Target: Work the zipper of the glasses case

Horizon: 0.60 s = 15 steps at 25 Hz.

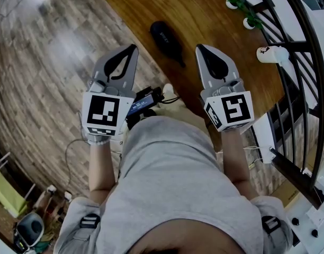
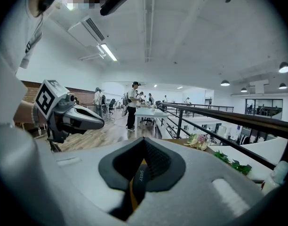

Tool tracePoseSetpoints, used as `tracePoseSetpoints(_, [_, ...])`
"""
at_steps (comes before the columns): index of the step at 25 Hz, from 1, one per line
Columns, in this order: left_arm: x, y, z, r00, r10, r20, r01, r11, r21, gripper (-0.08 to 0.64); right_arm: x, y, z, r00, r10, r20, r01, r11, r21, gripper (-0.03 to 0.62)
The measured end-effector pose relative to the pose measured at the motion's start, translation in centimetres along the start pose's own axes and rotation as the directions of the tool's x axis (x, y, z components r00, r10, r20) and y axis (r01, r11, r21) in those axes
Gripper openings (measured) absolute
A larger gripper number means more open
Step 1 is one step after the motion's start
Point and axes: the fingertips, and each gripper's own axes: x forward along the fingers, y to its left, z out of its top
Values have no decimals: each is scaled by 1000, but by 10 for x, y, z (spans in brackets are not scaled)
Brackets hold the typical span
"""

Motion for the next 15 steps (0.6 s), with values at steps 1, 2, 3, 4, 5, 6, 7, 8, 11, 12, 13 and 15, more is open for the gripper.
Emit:
tracePoseSetpoints(1, [0,0,0,1000,2,-1,-2,1000,4,12,0,0,0,1000,-1,0,1,1000,-1,-2])
tracePoseSetpoints(2, [1,1,0,1000,3,-2,-3,1000,7,12,0,0,-1,1000,-2,-1,2,1000,-2,-2])
tracePoseSetpoints(3, [1,2,-1,1000,5,-2,-5,1000,9,12,0,0,-1,1000,-2,-1,2,1000,-3,-2])
tracePoseSetpoints(4, [1,2,-1,1000,6,0,-6,1000,10,12,0,0,-1,1000,-3,-2,3,1000,-3,-2])
tracePoseSetpoints(5, [1,3,-1,1000,7,1,-7,1000,9,12,-1,1,-2,1000,-3,-2,3,1000,-3,-2])
tracePoseSetpoints(6, [1,3,-1,1000,9,2,-9,1000,8,12,-1,1,-2,1000,-3,-1,3,1000,-2,-2])
tracePoseSetpoints(7, [0,3,-1,1000,11,3,-11,1000,7,12,-1,1,-3,1000,-4,-1,4,1000,-1,-2])
tracePoseSetpoints(8, [0,4,-1,1000,12,3,-12,1000,6,12,-1,1,-3,1000,-4,-2,4,1000,1,-2])
tracePoseSetpoints(11, [0,3,0,1000,13,1,-13,1000,3,12,-1,1,-2,1000,-3,-7,3,1000,2,-2])
tracePoseSetpoints(12, [0,3,0,1000,12,0,-12,1000,2,12,-2,1,-1,1000,-3,-9,3,1000,1,-2])
tracePoseSetpoints(13, [0,3,0,1000,12,-1,-12,1000,2,12,-2,1,-1,1000,-3,-11,3,1000,0,-2])
tracePoseSetpoints(15, [0,3,-1,1000,14,-3,-14,1000,1,12,0,2,-2,1000,-1,-13,1,1000,0,-2])
